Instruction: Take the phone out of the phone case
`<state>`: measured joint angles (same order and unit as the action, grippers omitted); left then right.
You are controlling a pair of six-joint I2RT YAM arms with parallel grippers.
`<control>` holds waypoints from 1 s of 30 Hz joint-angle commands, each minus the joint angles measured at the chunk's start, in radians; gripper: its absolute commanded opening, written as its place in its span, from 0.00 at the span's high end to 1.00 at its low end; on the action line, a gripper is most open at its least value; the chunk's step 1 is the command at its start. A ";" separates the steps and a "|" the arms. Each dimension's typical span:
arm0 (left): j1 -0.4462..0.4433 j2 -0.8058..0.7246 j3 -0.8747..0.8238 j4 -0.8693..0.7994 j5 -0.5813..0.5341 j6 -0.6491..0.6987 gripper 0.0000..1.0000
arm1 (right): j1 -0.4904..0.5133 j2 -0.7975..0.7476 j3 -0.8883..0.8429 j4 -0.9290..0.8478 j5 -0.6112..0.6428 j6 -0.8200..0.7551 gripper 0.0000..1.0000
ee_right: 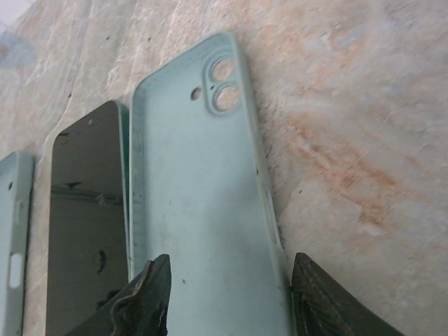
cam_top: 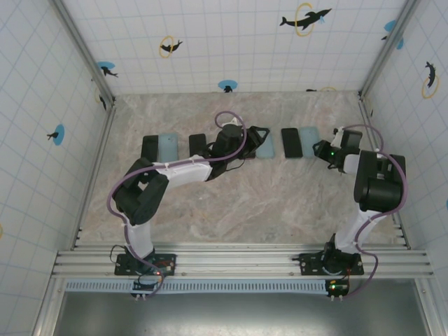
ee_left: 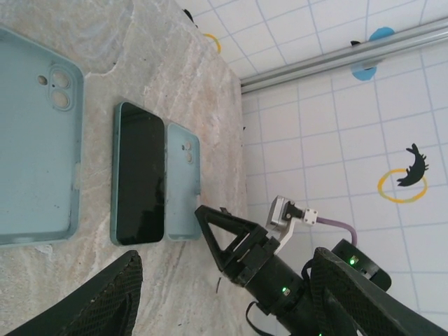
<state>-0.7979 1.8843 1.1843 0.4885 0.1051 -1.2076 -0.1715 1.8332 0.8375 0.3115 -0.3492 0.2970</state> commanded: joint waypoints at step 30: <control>0.329 -0.417 -0.250 -0.462 -0.136 0.928 0.02 | 0.253 -0.509 -0.257 -0.055 0.135 -0.186 0.06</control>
<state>-0.5251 1.5288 1.0210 0.0738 0.0547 -0.3950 0.0841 1.3720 0.6388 0.2081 -0.2871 0.1257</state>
